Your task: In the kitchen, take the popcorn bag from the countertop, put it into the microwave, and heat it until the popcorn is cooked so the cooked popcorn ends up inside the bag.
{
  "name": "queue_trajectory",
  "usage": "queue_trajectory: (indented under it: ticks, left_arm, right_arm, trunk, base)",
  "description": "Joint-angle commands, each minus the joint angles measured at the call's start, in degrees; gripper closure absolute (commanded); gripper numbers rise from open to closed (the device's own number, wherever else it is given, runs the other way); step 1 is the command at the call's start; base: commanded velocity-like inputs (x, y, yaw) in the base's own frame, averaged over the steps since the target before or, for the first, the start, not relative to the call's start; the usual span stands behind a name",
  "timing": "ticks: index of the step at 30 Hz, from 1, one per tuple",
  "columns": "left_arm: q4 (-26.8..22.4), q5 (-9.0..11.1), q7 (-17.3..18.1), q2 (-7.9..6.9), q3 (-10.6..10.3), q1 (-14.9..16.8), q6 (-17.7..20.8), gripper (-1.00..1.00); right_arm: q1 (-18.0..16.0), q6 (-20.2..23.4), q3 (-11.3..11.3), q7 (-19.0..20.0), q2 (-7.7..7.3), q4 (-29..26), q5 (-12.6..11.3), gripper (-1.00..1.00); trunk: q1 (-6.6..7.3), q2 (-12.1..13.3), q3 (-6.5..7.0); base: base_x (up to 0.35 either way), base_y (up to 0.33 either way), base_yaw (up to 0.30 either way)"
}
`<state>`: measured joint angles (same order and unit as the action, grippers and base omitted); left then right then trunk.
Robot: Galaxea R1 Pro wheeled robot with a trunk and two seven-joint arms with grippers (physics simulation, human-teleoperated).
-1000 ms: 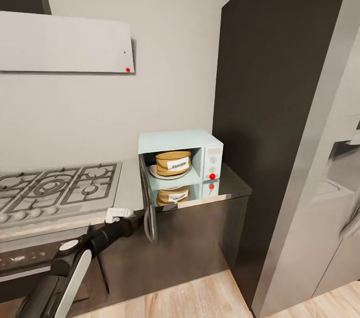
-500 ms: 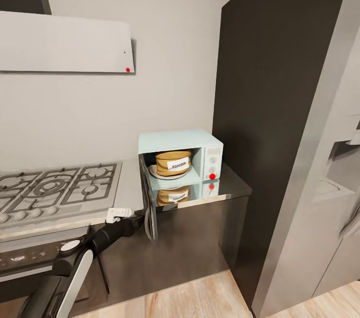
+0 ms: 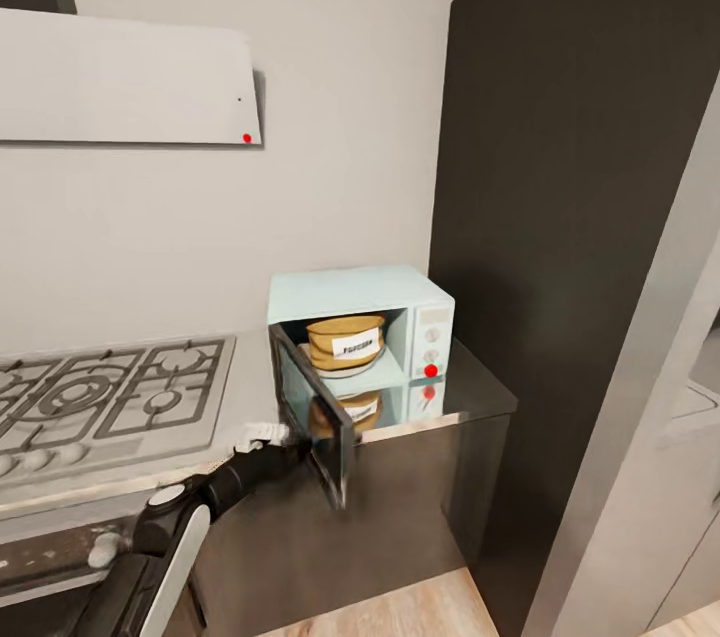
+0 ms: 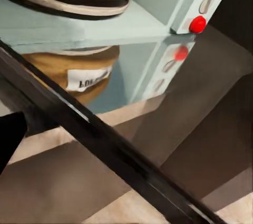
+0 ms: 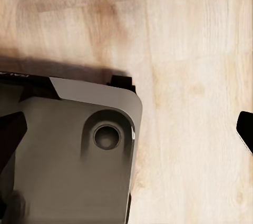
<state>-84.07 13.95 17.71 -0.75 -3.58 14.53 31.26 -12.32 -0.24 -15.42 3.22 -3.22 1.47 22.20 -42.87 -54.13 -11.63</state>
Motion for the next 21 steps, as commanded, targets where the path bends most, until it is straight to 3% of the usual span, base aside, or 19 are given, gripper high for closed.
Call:
queue_trajectory:
  ticks: [1,4,6,7,9,11,21]
  left_arm:
    - [0.0,0.3,0.0,0.03,-1.4,0.0,0.4,-1.00]
    - [-0.1,0.3,0.0,0.62,-7.7,0.0,0.3,-1.00]
    - [-0.1,-0.1,-0.2,2.91,-9.6,0.0,0.4,-1.00]
    - [-0.1,-1.5,-0.2,3.93,-9.9,0.0,0.5,-1.00]
    - [0.0,-3.9,-0.3,4.37,-10.0,0.1,0.5,-1.00]
    - [0.0,-5.0,-0.4,4.51,-10.0,0.1,0.4,-1.00]
    - [0.1,-5.2,-3.4,4.53,-10.1,0.1,0.4,-1.00]
  right_arm:
    - [-0.1,0.0,-0.5,0.1,-0.03,0.1,0.5,-1.00]
    - [-0.1,0.0,-0.5,0.1,-0.03,0.1,0.5,-1.00]
    - [-0.1,0.0,-0.5,0.1,-0.03,0.1,0.5,-1.00]
    - [-0.1,0.0,-0.4,0.1,-0.03,0.1,0.5,-1.00]
    - [-0.1,0.0,-0.4,0.1,-0.03,0.1,0.5,-1.00]
    - [-0.1,0.0,-0.5,0.1,-0.03,0.1,0.5,-1.00]
    - [-0.1,0.0,-0.5,0.1,-0.08,0.1,0.5,-1.00]
  trunk:
    - [-0.04,-0.1,-0.08]
    - [-0.04,-0.1,-0.08]
    - [-0.04,-0.1,-0.08]
    - [-0.04,-0.1,-0.08]
    - [-0.04,-0.1,-0.08]
    - [-0.04,-0.1,-0.08]
    - [-0.04,-0.1,-0.08]
  base:
    - [0.209,0.000,0.000]
    - [0.061,0.000,0.000]
    - [0.008,0.000,0.000]
    - [0.002,0.000,0.000]
    - [0.000,0.000,0.000]
    - [0.000,0.000,0.000]
    - [0.018,0.000,0.000]
